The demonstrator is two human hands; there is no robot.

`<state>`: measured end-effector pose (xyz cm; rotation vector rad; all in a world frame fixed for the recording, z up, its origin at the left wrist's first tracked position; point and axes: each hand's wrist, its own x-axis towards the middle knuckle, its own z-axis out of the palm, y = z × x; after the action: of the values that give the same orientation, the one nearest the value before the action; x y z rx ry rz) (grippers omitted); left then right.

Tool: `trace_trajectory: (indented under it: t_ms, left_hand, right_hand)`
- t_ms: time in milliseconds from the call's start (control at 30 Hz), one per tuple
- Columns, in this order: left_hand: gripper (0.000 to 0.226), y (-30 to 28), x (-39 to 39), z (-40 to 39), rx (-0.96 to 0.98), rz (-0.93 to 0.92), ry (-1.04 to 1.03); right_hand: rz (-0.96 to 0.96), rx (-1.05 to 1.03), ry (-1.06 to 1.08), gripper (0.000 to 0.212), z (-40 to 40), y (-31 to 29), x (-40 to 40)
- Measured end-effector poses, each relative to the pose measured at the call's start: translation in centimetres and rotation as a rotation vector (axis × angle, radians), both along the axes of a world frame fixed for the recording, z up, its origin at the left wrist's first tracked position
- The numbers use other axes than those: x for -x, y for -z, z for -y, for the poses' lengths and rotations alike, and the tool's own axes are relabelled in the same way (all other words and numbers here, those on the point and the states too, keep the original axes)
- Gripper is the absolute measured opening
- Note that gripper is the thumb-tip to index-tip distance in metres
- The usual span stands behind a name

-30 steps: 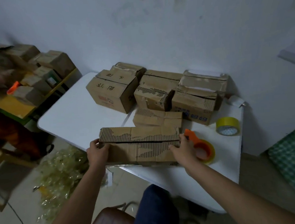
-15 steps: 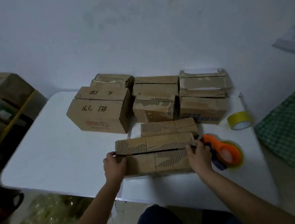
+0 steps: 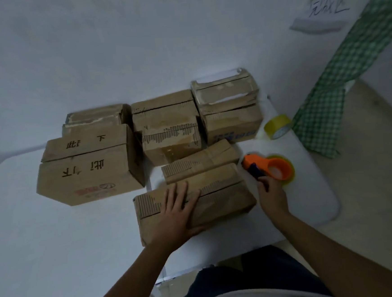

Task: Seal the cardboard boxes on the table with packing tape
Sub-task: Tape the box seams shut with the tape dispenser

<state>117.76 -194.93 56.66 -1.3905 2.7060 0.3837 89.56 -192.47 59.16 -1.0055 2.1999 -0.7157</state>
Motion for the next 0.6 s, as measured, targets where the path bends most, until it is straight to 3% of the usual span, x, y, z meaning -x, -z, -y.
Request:
trace_trajectory:
  t_ms: [200,267,400,500,567,600]
  left_hand:
    - [0.091,-0.6,-0.6,1.3,0.006,-0.009,-0.019]
    - [0.091,-0.6,-0.8,1.4,0.004,-0.013,-0.021]
    - [0.094,-0.5,-0.9,1.4,-0.004,0.009,-0.054]
    - [0.098,-0.7,-0.6,1.2,-0.009,0.02,-0.083]
    - [0.097,-0.9,-0.5,1.1,-0.016,0.016,-0.083]
    - [0.097,-1.0,-0.6,1.1,-0.02,0.018,-0.087]
  right_hand:
    - [-0.262,-0.219,-0.156,0.046,3.7,1.8,4.0]
    - [-0.28,-0.275,-0.228,0.042,5.2,2.2,4.8]
    - [-0.192,-0.3,-0.249,0.037,5.7,3.8,6.1]
    - [-0.115,-0.333,-0.3,0.021,7.0,1.7,6.1]
    - [0.005,-0.251,-0.43,0.036,8.0,-1.9,4.6]
    - [0.004,-0.138,-0.499,0.034,8.0,-3.3,4.0]
